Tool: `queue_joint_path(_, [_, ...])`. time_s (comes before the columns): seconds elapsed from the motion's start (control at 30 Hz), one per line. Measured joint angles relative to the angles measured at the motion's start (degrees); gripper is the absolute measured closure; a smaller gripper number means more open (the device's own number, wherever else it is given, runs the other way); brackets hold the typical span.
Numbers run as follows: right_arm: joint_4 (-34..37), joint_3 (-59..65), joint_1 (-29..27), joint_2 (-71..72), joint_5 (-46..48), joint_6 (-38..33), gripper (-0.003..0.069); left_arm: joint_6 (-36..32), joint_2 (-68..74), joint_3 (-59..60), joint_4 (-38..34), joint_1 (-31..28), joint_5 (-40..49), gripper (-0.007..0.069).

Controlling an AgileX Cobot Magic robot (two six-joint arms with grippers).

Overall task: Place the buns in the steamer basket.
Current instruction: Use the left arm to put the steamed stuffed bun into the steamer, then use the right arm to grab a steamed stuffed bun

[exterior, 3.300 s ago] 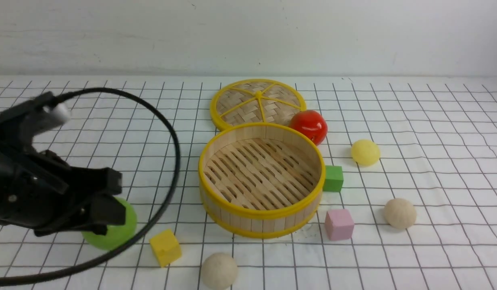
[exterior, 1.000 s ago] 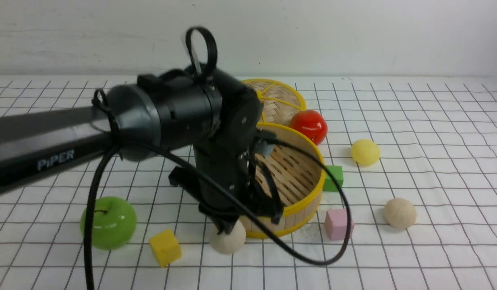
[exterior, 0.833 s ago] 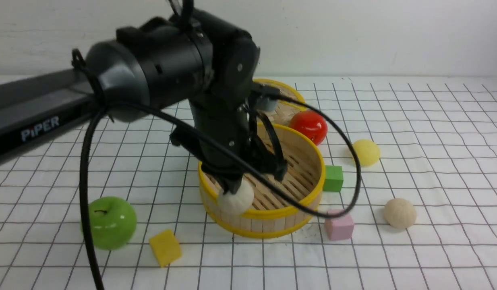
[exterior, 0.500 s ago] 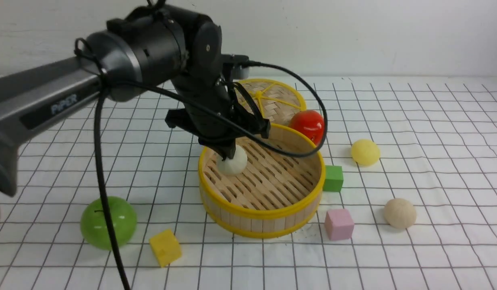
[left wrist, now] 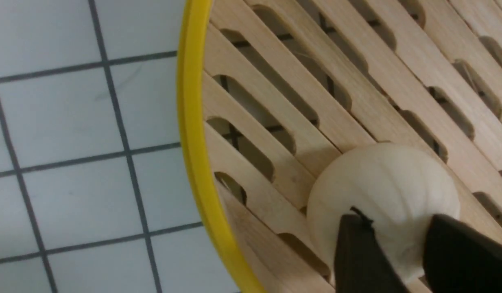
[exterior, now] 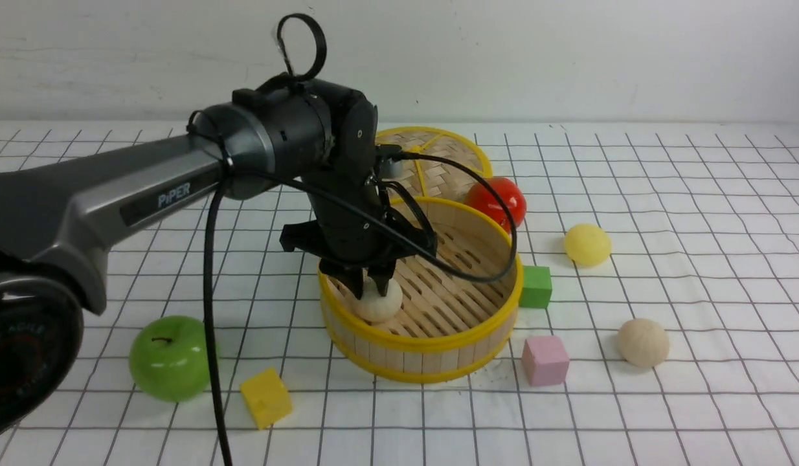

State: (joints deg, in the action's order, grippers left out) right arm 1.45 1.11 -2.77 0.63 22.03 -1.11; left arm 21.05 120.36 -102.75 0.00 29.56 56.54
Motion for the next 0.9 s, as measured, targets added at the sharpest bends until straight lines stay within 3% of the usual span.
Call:
queue_joint_path(0.13, [0.0, 0.0, 0.0, 0.0, 0.0, 0.0, 0.0420, -1.5, -5.1, -3.4, -0.9, 0.0, 5.3, 0.0259])
queue_joint_path(0.3, [0.0, 0.0, 0.0, 0.0, 0.0, 0.0, 0.0420, -3.7, -15.9, -7.8, -3.2, 0.0, 9.7, 0.0260])
queue_joint_path(0.43, [0.0, 0.0, 0.0, 0.0, 0.0, 0.0, 0.0420, -4.6, -31.3, -9.0, -2.4, 0.0, 13.9, 0.0307])
queue_joint_path(0.57, [0.0, 0.0, 0.0, 0.0, 0.0, 0.0, 0.0420, -4.7, -47.1, -5.1, 3.3, 0.0, 14.2, 0.0386])
queue_joint_path(0.73, [0.0, 0.0, 0.0, 0.0, 0.0, 0.0, 0.0420, -0.5, -70.0, 11.9, 9.5, 0.0, 14.2, 0.0493])
queue_joint_path(0.9, [0.0, 0.0, 0.0, 0.0, 0.0, 0.0, 0.0420, 2.0, -88.0, 31.9, 7.4, 0.0, 14.3, 0.0615])
